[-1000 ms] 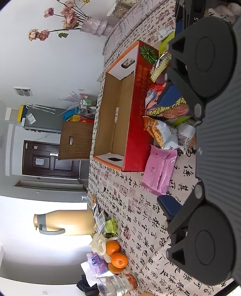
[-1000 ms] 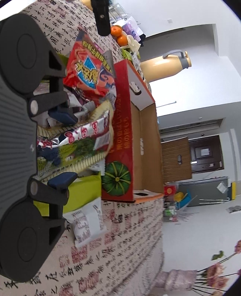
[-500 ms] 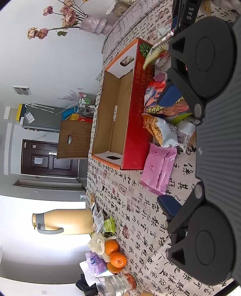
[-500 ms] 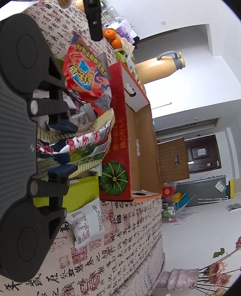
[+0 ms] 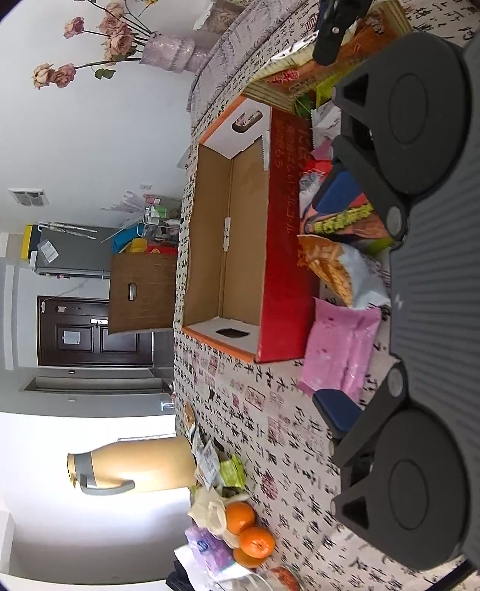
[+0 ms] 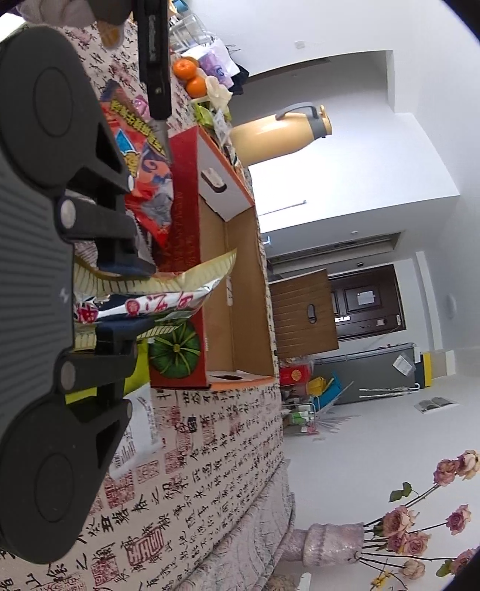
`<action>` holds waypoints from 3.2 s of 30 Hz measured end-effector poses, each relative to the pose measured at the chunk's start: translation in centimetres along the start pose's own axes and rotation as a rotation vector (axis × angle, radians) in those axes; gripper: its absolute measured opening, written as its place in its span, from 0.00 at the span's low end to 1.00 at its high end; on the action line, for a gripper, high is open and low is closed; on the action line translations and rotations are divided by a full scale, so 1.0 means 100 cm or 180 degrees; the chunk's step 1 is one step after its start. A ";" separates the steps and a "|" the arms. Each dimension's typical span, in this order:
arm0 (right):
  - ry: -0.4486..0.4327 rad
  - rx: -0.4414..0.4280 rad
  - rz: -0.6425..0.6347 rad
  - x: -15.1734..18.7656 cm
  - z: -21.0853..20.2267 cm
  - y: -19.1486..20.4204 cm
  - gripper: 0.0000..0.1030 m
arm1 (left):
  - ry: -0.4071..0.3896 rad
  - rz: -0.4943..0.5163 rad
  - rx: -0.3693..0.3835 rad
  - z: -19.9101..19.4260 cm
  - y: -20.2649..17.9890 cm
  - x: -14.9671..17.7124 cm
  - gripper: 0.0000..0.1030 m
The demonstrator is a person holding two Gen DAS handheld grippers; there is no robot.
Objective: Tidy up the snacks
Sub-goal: 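Grasp the long white-and-red striped packet with the right gripper while the left grasps an orange snack bag, then carry both packets into the cardboard box and open both grippers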
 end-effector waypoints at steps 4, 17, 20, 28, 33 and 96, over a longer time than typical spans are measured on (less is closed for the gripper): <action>-0.0025 0.0006 0.0012 -0.003 0.002 -0.002 0.22 | 0.0048 0.0037 0.0031 0.012 -0.005 -0.003 0.88; -0.0015 -0.0031 0.0047 -0.002 0.008 -0.002 0.22 | 0.0316 -0.0172 0.0287 0.032 0.004 -0.002 0.57; -0.0005 -0.0030 0.0046 -0.001 0.008 0.000 0.22 | 0.0318 -0.0238 0.0300 0.031 0.008 -0.003 0.57; 0.0009 -0.0025 0.0044 -0.001 0.009 0.001 0.22 | 0.0323 -0.0320 0.0189 0.034 0.019 -0.006 0.57; 0.0017 -0.0027 0.0040 0.000 0.009 0.002 0.22 | 0.0384 -0.0303 0.0168 0.041 0.020 -0.005 0.53; -0.0487 0.0033 -0.0074 -0.088 0.027 -0.005 0.22 | -0.0469 -0.0079 0.0620 -0.003 -0.039 -0.093 0.01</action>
Point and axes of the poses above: each gripper's, at about its wrist camera, not at the fingertips, and z roughly the way its jaws point, y to its left, x to its underside, the point moved 2 cm from there along z, roughly the way its jaws point, and after that the axes turned 13 degrees about -z, right-handed, at the moved point
